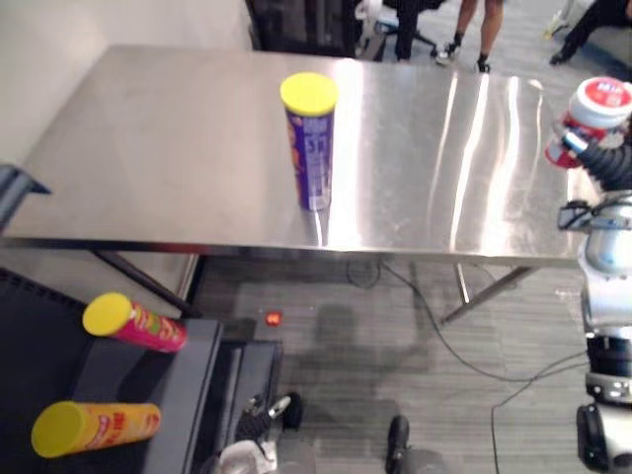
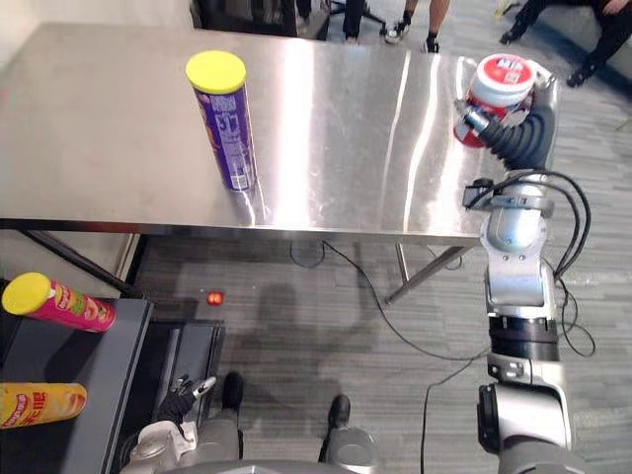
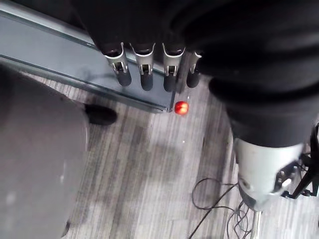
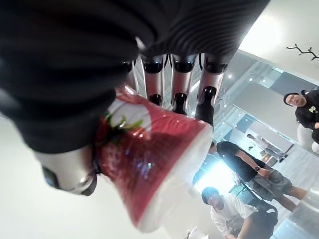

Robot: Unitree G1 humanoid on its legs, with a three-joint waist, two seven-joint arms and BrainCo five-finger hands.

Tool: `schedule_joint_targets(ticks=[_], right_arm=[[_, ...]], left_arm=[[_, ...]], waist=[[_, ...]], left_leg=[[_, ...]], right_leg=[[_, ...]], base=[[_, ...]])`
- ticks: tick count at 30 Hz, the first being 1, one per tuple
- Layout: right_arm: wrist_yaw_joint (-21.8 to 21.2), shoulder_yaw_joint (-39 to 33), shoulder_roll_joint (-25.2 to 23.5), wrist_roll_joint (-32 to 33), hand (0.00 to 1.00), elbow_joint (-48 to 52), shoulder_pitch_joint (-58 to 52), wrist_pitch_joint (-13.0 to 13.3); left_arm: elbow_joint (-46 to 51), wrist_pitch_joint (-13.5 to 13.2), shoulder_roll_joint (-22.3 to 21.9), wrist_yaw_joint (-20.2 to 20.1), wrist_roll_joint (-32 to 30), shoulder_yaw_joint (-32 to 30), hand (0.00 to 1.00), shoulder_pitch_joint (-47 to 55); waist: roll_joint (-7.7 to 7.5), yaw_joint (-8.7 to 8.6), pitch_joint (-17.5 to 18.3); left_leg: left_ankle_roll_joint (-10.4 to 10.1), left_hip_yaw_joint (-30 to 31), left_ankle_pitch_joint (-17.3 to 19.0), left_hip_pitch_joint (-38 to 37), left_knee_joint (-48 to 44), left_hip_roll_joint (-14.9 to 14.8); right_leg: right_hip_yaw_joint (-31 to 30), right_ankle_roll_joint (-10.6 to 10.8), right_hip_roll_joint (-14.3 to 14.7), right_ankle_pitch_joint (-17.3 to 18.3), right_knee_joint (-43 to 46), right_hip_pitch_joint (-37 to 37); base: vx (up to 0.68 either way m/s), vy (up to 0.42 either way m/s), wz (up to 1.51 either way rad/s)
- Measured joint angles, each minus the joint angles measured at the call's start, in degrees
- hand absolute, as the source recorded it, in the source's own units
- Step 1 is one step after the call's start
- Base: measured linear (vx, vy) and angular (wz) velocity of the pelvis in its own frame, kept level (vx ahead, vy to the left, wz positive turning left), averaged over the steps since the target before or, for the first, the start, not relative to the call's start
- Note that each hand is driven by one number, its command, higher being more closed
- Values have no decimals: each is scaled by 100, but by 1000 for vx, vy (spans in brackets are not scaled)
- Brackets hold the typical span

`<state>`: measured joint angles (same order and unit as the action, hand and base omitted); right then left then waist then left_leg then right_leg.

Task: Put the gum and the chips on the shelf.

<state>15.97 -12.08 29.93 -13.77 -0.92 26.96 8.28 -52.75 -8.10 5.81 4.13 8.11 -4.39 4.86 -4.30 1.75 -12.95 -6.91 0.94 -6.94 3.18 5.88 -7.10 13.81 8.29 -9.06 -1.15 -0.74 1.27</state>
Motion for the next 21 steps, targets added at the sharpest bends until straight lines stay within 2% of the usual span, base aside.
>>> schedule_joint_targets(ticks=[2, 4, 6, 9, 13, 16, 21], right_arm=[[-6, 27, -422, -148, 100, 368, -302, 22], [-16, 80, -571, -205, 100, 507, -450, 53], [-40, 235, -917, -219, 100, 771, -809, 79], [-91, 638, -1613, -212, 100, 1214, -1464, 179], [-229, 1298, -2277, -185, 100, 1182, -2310, 213], [-308, 1528, -2541, -116, 100, 1173, -2745, 201], [-326, 1465, -2577, -95, 100, 1177, -2868, 203]], left_arm=[[-149, 7, -9, 0, -56, 1, 0, 18], [-190, 15, -12, 1, -55, 0, 0, 31], [-207, 67, -9, 10, -56, -4, 0, 65], [-219, 85, -9, 36, -55, -8, 0, 113], [-378, 102, -69, 176, -51, -53, 0, 106], [-438, 108, -110, 267, -46, -56, 0, 108], [-570, 105, -124, 325, -48, -47, 0, 122]], waist=[[21, 2, 229], [19, 4, 305], [-1, 7, 411], [-22, 1, 521], [-11, -1, 640], [56, -8, 702], [188, -21, 803]], left_leg=[[-8, 1, 4, -50, 0, -32], [-10, -5, 6, -83, 0, -36], [-28, -13, 21, -177, -1, -37], [-63, -29, 48, -239, -1, -48], [-47, -44, 82, -249, -5, -40], [-48, -69, 91, -270, -5, -22], [-54, -202, 161, -431, -8, -24]], right_leg=[[5, -7, 29, 60, 6, 32], [3, -5, 31, 62, 2, 63], [2, -2, 29, 70, -9, 151], [1, 3, 32, 89, -11, 206], [-5, -34, 27, 116, -43, 224], [-20, -14, 11, 104, -90, 256], [-129, -7, 6, 100, -117, 346]], base=[[-30, -49, 2], [0, 0, 0], [0, 0, 0], [0, 0, 0], [0, 0, 0], [0, 0, 0], [16, -2, -12]])
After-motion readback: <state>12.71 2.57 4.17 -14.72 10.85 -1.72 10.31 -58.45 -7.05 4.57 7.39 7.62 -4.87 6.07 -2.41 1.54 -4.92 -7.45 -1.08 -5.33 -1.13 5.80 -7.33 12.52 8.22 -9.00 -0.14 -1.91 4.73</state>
